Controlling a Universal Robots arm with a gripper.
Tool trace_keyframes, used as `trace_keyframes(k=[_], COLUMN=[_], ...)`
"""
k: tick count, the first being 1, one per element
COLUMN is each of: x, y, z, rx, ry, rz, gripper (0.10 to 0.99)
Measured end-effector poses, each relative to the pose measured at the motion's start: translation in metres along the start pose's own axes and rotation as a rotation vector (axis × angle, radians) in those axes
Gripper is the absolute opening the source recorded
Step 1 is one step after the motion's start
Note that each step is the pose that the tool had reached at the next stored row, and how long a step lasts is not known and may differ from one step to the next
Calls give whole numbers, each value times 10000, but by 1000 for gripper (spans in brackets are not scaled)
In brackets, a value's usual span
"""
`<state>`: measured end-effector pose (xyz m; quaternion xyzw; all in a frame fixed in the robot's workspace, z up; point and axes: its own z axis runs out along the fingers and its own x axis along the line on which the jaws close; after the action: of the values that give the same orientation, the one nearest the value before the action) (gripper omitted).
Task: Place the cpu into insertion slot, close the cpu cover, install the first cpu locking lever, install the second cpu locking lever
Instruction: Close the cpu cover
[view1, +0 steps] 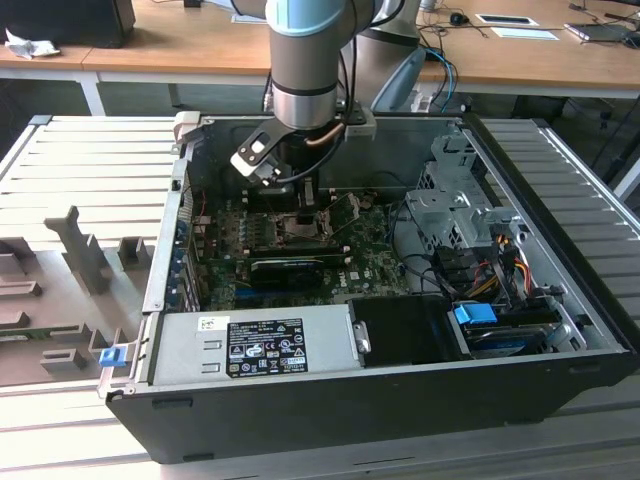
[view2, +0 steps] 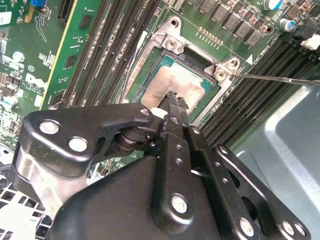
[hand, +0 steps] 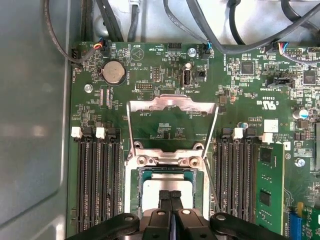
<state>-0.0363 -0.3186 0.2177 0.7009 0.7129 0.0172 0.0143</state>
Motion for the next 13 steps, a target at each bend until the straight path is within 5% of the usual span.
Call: trace_keyframes(k=[5, 13], x=[0, 1], y=[11, 20], z=[-34, -228], rx=[61, 100], ry=[-1, -21], rz=[1, 0], gripper=[106, 106])
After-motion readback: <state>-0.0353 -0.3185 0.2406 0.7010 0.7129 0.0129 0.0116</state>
